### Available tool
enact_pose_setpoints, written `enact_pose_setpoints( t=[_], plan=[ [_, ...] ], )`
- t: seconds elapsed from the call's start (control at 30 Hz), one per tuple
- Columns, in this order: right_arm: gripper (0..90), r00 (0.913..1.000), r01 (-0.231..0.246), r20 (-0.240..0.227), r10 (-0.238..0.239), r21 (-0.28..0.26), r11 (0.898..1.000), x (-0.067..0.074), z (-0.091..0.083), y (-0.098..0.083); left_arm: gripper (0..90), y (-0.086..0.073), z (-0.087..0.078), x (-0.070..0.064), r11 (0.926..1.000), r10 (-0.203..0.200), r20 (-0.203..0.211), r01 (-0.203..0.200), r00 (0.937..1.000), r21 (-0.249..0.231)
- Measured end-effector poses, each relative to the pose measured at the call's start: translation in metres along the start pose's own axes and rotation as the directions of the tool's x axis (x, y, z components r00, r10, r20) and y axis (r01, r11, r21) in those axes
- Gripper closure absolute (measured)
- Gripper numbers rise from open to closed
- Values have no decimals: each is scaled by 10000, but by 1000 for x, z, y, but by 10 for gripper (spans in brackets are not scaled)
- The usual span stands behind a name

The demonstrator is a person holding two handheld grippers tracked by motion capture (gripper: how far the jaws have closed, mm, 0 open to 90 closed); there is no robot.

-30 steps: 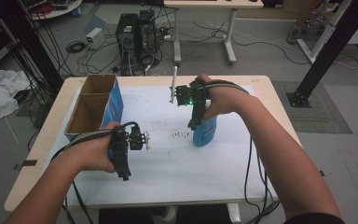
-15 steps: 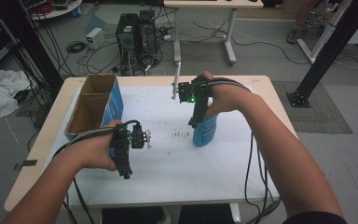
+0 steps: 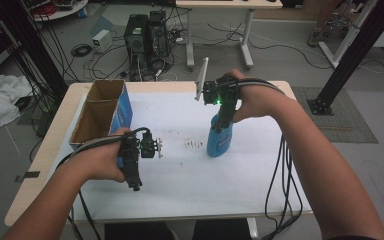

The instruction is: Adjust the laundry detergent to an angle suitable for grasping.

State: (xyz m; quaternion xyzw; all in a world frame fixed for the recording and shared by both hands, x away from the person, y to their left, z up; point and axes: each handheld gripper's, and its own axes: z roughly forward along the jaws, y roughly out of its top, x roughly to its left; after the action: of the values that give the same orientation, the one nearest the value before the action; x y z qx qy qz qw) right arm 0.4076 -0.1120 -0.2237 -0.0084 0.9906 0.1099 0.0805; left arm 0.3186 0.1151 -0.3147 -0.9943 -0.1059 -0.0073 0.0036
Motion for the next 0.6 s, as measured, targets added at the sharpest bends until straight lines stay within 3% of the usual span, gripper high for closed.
enact_pose_setpoints(
  t=[0.2,0.33,0.53,0.6],
  plan=[
    [128,9995,-230,204,233,-105,9997,6,-15,-15,17,3,-3,1,10000,7,-52,-7,10000,-31],
    [128,9974,-573,456,566,130,9983,11,-24,-37,17,8,-4,2,9999,122,-16,-122,9999,-9],
    [128,9926,-1112,520,1096,292,9934,14,-25,-61,17,9,-4,4,9999,107,0,-107,9999,-22],
    [128,9891,-1401,531,1372,545,9886,15,-21,-77,17,10,-3,5,9999,154,-27,-154,9999,13]
  ],
)
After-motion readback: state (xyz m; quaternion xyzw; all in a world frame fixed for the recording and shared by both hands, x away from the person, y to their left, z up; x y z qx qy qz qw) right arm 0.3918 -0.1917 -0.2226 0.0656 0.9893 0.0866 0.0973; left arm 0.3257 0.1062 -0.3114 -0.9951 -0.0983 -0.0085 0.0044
